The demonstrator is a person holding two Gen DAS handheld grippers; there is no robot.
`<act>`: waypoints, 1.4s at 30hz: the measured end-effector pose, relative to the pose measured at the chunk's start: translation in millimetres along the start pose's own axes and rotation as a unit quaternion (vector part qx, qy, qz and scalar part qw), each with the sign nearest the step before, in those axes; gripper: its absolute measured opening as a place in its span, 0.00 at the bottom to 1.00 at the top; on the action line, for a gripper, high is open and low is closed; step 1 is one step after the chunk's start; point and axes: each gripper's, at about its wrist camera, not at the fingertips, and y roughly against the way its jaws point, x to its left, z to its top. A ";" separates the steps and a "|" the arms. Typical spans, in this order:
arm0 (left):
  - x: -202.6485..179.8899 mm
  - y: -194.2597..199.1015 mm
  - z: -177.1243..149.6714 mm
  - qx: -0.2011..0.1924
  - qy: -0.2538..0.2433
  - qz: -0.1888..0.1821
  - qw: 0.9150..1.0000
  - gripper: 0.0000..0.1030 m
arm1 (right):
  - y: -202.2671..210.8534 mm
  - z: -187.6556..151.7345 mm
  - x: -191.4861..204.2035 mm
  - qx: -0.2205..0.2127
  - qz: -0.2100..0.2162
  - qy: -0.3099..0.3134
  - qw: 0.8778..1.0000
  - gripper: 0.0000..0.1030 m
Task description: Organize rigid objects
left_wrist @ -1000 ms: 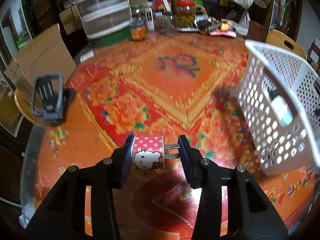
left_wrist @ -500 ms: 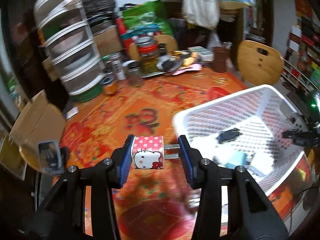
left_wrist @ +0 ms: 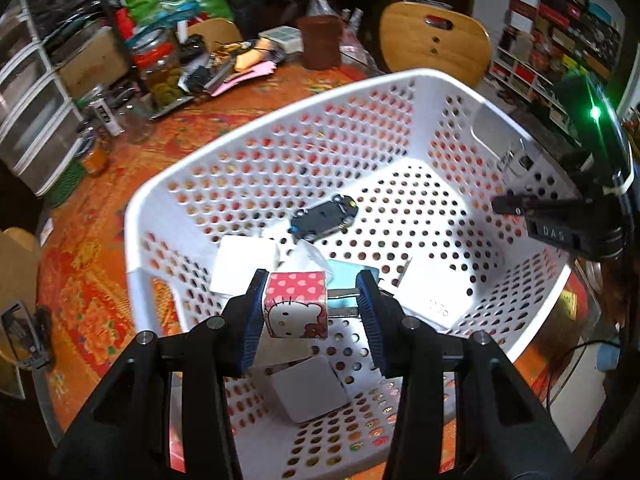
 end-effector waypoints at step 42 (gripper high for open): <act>16.7 37.3 -26.5 -0.097 0.035 0.010 0.995 0.98 | 16.5 -5.0 -8.9 -0.036 0.001 -0.028 0.999 0.18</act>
